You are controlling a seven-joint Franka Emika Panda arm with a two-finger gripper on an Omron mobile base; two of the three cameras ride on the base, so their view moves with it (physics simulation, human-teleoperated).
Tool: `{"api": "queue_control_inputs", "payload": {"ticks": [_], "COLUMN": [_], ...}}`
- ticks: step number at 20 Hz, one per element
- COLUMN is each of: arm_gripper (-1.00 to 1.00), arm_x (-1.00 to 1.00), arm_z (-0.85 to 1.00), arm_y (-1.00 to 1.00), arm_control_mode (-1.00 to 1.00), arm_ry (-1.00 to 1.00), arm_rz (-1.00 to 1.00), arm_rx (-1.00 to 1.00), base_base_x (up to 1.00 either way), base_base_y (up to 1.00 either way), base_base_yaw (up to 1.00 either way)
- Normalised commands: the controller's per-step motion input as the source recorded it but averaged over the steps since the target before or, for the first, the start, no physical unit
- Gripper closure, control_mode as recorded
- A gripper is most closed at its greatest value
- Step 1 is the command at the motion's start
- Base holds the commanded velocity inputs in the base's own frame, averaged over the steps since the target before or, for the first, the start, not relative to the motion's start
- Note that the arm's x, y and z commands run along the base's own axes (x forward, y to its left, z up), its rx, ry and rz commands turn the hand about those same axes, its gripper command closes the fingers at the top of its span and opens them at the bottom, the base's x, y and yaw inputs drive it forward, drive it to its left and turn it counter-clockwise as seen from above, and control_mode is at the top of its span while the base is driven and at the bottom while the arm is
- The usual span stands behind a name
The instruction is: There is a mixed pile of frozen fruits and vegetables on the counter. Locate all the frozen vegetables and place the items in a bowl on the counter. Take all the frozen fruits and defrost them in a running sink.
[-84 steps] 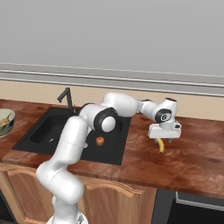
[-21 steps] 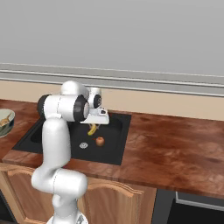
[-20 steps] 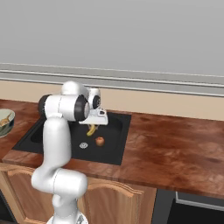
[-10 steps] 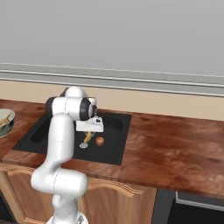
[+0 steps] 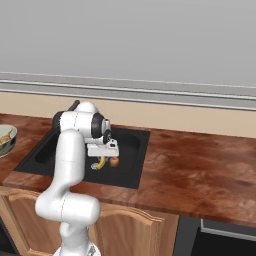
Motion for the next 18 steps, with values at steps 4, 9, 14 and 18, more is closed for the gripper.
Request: {"api": "queue_control_inputs", "payload": {"ticks": [4,9,14,18], "arm_gripper": [1.0,-1.0,-1.0,-1.0], "arm_x": [0.0,0.0,0.0,-0.12], "arm_z": [-0.29,-0.21,0.01,0.35], "arm_y": [0.22,0.24,0.03,0.01], "arm_control_mode": [-1.0,-1.0,-1.0,-1.0], "arm_ry": [0.0,0.0,-0.01,-0.02], "arm_rz": [0.0,0.0,0.0,0.0], "arm_rx": [0.01,0.01,0.0,-0.07], "base_base_x": [0.0,0.0,0.0,0.0], "base_base_y": [0.0,0.0,0.0,0.0], "base_base_yaw": [0.0,0.0,0.0,0.0]}}
